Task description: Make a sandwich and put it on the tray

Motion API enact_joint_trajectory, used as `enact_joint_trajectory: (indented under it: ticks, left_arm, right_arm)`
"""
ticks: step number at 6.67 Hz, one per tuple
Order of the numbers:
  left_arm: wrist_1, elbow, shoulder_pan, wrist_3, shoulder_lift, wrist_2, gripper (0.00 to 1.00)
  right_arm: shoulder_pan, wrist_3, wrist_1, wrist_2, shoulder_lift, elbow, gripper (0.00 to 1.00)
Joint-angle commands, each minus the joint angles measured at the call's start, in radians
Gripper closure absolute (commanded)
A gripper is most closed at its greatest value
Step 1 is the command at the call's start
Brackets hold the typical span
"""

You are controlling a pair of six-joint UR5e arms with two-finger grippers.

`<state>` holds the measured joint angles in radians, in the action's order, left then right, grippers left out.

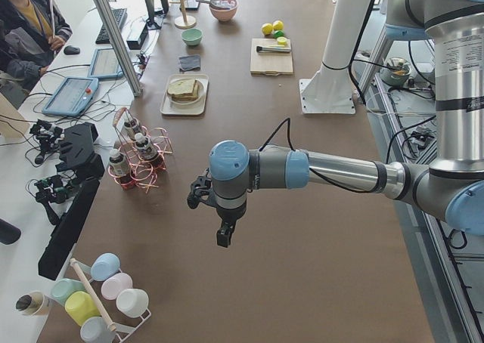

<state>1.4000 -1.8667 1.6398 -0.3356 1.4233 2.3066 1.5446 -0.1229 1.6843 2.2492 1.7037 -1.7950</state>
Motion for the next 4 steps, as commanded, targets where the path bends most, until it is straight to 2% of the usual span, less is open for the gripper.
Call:
enact_joint_trajectory:
  ticks: [1,4]
  left_arm:
    - [0.001,-0.006,0.0,0.0,0.0,0.001,0.03]
    - [-0.006,-0.006,0.0,0.001,-0.001,-0.001,0.03]
  right_arm:
    - [0.0,0.0,0.0,0.001,0.001,-0.001,0.0]
    - [0.006,-0.003,0.0,0.0,-0.001,0.003,0.0]
